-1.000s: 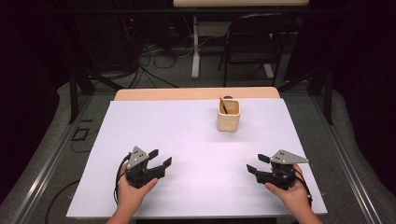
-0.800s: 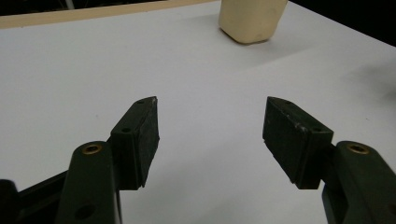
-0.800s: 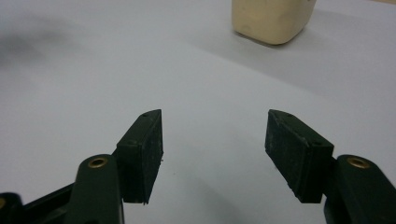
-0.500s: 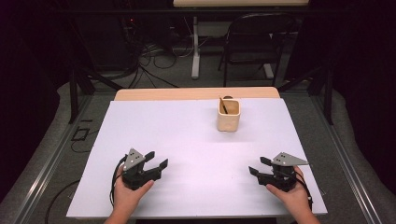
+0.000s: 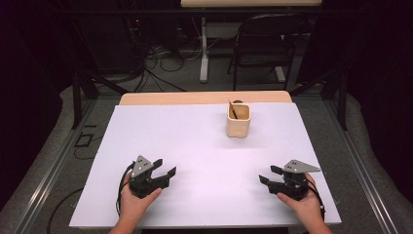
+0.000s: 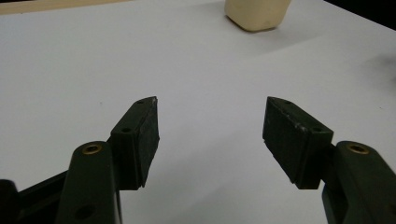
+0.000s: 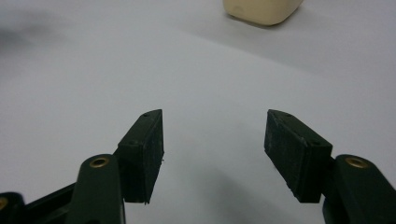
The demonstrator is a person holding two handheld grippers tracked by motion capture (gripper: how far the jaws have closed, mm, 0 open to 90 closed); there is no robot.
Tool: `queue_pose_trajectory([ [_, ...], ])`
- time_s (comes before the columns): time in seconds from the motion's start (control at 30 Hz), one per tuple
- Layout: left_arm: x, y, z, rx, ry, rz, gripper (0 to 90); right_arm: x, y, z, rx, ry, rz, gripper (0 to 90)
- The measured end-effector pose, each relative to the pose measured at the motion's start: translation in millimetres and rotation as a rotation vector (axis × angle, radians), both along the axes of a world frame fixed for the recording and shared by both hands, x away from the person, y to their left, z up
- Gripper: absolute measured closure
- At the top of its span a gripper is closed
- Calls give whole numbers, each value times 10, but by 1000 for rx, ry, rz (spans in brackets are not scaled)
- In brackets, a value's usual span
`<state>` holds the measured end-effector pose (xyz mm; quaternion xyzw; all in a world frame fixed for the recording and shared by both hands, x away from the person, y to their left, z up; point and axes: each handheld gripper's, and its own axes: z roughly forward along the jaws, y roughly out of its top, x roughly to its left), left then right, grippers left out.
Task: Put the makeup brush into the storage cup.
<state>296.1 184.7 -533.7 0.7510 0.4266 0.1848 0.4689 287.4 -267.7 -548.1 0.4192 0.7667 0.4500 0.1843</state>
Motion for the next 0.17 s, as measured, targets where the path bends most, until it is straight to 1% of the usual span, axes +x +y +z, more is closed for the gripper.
queue_pose_trajectory([
  [0.07,6,-5,-12,1,3,0,364,3,-3,-4,-1,12,-4,372],
  [0.13,13,-7,-21,4,10,0,364,9,-11,-8,9,13,-4,371],
  [0.17,17,-7,-26,5,13,0,364,3,-18,1,2,28,-8,371],
])
